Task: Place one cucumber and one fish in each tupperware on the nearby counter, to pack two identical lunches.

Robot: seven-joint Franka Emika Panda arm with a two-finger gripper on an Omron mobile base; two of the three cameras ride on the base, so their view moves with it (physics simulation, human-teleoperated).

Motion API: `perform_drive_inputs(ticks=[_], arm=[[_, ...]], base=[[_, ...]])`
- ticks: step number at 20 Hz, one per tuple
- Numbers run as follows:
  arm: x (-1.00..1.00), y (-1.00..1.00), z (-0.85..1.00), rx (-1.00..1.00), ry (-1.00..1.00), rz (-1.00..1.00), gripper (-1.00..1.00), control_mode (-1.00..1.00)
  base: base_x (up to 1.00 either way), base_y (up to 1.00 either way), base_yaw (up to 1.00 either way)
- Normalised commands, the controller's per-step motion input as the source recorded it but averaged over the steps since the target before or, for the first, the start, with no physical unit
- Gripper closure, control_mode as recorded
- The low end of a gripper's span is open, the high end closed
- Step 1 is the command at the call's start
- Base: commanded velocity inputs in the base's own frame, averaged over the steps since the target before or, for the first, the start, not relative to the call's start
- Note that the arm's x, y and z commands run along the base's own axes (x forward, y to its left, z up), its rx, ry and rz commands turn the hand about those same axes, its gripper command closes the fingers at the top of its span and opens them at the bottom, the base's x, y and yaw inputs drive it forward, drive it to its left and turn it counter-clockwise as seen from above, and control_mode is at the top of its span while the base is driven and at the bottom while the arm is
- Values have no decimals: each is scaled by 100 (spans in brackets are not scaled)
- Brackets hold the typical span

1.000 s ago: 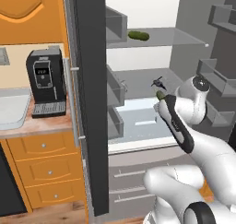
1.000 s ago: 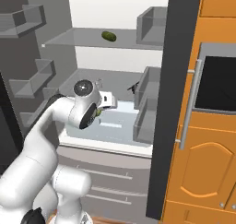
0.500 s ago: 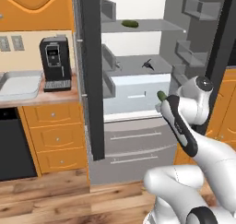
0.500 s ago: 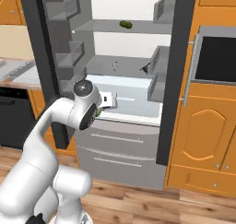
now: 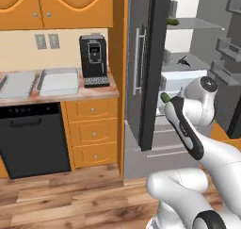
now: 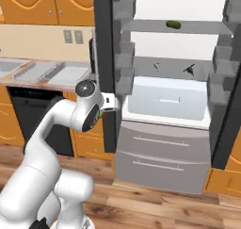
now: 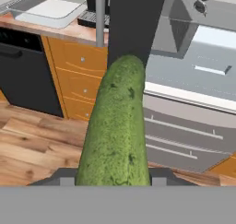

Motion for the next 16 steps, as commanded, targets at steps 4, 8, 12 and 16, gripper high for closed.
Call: perform_drive_inputs(ticks=[4, 8, 12, 16], arm=[[0, 0, 0, 0, 0, 0, 100, 100], [0, 0, 0, 0, 0, 0, 100, 100], [0, 0, 0, 0, 0, 0, 100, 100], [0, 0, 0, 0, 0, 0, 100, 100]], base=[[0, 100, -3], [17, 100, -6], [58, 100, -9], [94, 87, -11]])
